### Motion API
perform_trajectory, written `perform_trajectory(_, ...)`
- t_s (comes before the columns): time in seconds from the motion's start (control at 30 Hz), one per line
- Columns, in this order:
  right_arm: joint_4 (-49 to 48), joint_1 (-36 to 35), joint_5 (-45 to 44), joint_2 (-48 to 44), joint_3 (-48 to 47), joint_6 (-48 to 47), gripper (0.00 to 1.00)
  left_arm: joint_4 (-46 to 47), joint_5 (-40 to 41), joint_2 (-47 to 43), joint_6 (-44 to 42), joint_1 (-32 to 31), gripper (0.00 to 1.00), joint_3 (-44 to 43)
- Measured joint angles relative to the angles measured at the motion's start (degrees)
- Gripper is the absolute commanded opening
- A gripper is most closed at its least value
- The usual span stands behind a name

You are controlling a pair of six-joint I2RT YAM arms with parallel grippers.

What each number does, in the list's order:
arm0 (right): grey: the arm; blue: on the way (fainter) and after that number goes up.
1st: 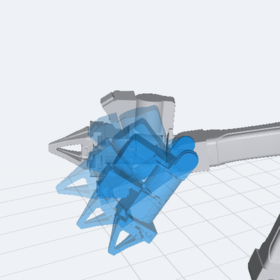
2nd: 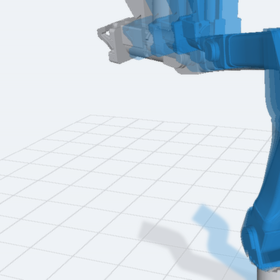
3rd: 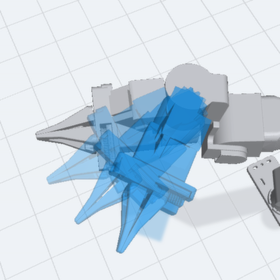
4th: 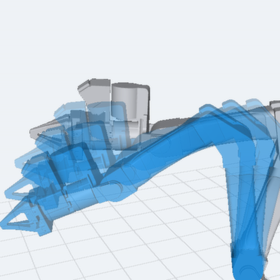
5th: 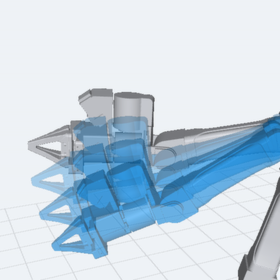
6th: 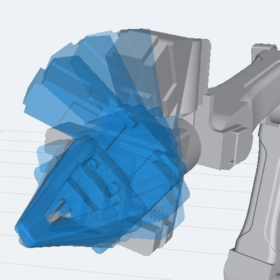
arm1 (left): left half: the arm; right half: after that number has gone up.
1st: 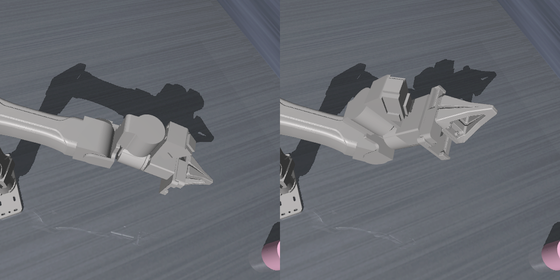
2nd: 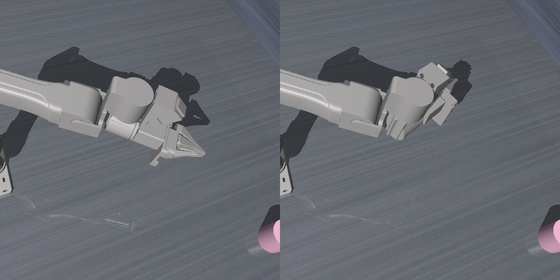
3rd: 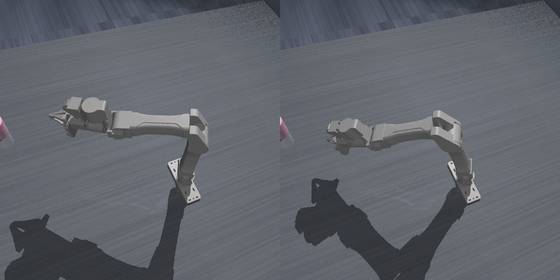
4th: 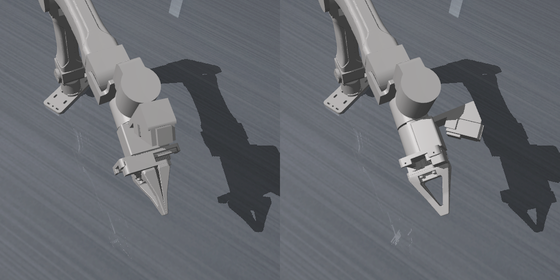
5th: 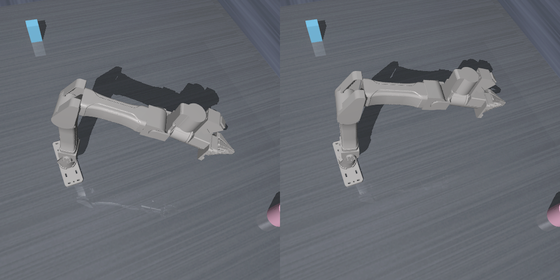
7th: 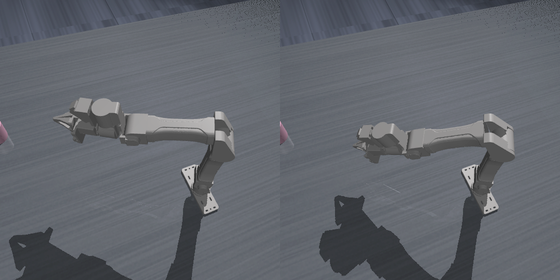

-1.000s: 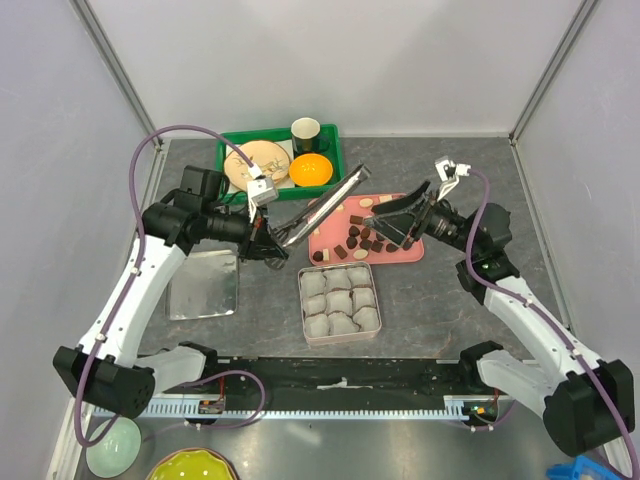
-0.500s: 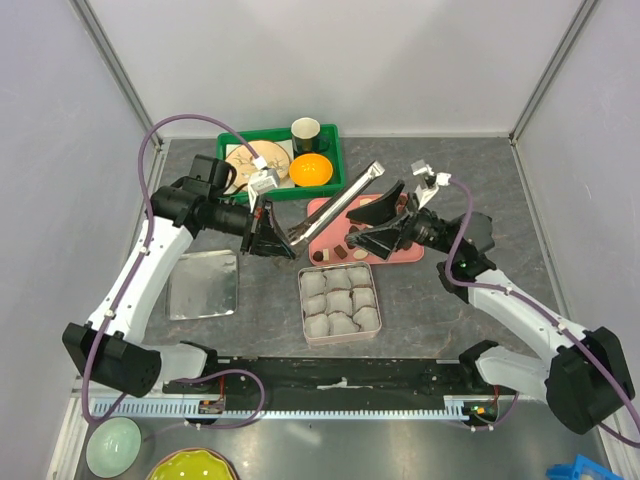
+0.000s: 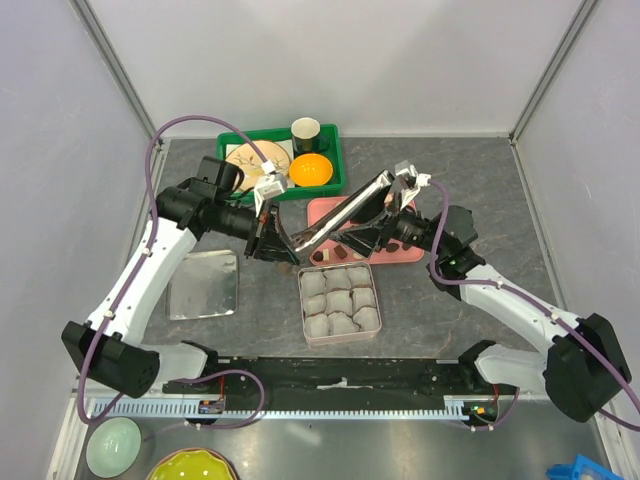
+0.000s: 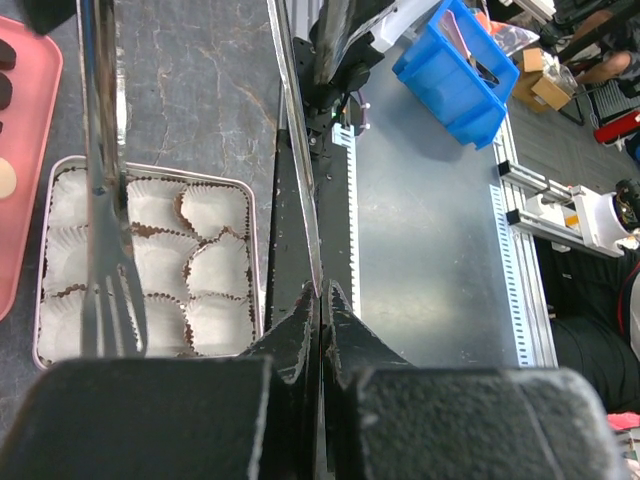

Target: Pack the chocolate

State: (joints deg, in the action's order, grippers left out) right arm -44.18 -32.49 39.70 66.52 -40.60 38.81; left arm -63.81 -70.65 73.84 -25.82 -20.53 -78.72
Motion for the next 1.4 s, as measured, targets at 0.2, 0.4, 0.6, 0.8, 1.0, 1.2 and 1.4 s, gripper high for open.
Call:
perform_trajectory(0.2, -4.5, -1.1, -0.1, 2.7, 0.0, 2.1, 0.98, 0.1, 0.2, -0.1, 0.0, -1.5, 0.01, 0.4)
perform_trajectory(0.4, -10.2, -1.2, -0.8, 2.9, -0.1, 5.1, 0.89, 0.9, 0.7, -0.5, 0.1, -2.6, 0.01, 1.5)
perform_trajectory(0.6, -10.4, -1.2, -0.6, 3.0, -1.2, 6.1, 0.66, 2.3, 1.6, -1.4, 0.6, -2.8, 0.02, 1.6)
perform_trajectory(0.8, -7.6, -1.2, -0.4, 2.8, -1.9, 5.7, 0.37, 3.0, 3.5, -3.1, 1.1, -2.8, 0.01, 1.9)
perform_trajectory(1.0, -2.7, -1.8, 0.1, -0.3, -3.1, 5.4, 0.2, 5.1, 6.5, -3.7, 1.1, -2.8, 0.04, 2.3)
perform_trajectory(1.2, 2.6, -2.1, -1.5, -3.1, -3.9, 2.4, 0.2, 7.3, 7.8, -4.3, 1.2, -3.4, 0.32, 2.3)
perform_trajectory(1.4, 12.6, -1.9, -4.3, -6.7, -5.4, -5.4, 0.23, 7.2, 11.4, -6.1, 2.6, -3.5, 0.99, 2.2)
